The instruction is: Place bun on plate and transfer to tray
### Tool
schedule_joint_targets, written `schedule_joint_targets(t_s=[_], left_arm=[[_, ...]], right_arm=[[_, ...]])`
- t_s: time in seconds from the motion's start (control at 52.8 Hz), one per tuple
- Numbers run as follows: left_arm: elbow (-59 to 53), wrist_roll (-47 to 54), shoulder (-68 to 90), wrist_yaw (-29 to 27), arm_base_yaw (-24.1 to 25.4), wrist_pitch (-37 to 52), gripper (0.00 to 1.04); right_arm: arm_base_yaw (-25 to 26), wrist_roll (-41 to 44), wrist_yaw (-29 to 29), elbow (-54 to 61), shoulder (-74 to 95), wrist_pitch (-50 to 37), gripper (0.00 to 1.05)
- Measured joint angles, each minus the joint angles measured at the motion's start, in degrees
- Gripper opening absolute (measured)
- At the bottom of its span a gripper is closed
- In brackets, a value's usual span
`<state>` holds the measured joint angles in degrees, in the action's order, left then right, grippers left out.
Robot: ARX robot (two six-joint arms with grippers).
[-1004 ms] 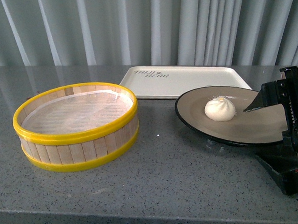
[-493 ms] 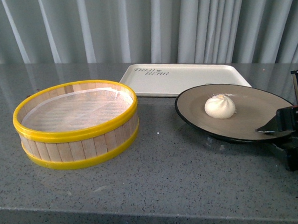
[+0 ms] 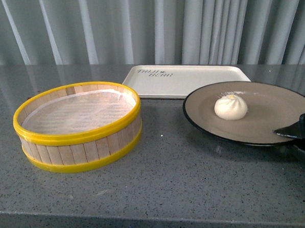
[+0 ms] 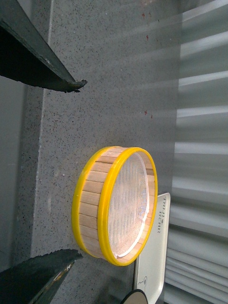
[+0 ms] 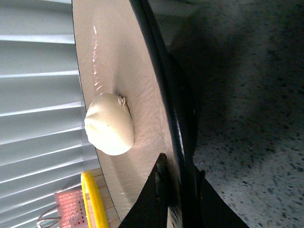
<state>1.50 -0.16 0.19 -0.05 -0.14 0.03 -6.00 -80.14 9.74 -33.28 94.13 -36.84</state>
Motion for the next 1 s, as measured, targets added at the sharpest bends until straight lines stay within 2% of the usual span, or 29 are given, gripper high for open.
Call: schedule_joint_targets(t_s=[0.152, 0.379, 0.663, 1.004], left_arm=[[0.0, 0.0, 0.0, 0.0, 0.0, 0.0, 0.98], [0.0, 0.0, 0.0, 0.0, 0.0, 0.0, 0.98], [0.0, 0.0, 0.0, 0.0, 0.0, 0.0, 0.98], [0.0, 0.0, 0.0, 0.0, 0.0, 0.0, 0.98]], right_arm=[[0.4, 3.0, 0.8, -0.1, -3.5, 0.2, 0.03], [3.6, 3.5, 5.6, -4.5, -4.3, 3.7, 0.03], [8.9, 3.6, 9.4, -19.8, 2.3, 11.3, 0.03], [8.5, 5.4, 9.5, -36.6, 17.2, 17.6, 0.03]])
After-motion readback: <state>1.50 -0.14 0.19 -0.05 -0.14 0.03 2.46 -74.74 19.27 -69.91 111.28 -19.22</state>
